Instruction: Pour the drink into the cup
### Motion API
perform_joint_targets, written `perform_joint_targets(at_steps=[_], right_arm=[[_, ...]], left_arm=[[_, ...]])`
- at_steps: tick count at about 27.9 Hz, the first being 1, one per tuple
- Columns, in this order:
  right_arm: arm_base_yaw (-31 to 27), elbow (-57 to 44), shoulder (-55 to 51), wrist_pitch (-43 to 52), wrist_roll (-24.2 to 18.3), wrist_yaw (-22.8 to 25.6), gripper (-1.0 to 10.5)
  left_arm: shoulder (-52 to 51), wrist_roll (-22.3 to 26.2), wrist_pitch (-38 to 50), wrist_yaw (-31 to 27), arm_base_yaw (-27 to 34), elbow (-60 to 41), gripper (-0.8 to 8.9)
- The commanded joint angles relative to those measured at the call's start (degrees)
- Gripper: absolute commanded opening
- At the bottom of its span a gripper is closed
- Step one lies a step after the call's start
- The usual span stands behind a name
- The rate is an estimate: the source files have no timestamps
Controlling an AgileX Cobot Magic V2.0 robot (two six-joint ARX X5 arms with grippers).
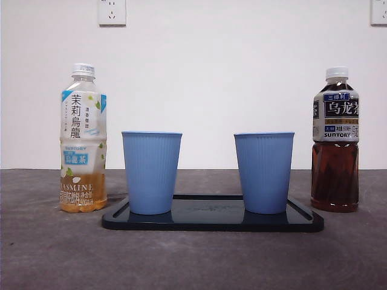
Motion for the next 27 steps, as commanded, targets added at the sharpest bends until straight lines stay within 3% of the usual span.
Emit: perform_joint_targets(at_steps=[1,15,18,27], right_arm=[[-0.09,4.48,2.62,-3.43,-3.67,-0.48,0.1],[-0.04,21.27,18.1,-28.72,-17.77,-13.99,0.1],[-0.02,22.73,19.69,-32.44,-19.34,-16.65,0.1],[1.16,23.12,20.2,-36.35,-19.41,-16.46,0.2]], left_arm=[[3.54,4.09,-2.23,3.13,0.09,4.31,0.1],[18.32,17.14,-24.87,21.81,-0.09,17.09,0.1],[19.32,18.93,-28.48,22.82,-0.44,18.08,0.1],[19.12,18.99,-30.88,22.8,-0.94,18.1,0.24]])
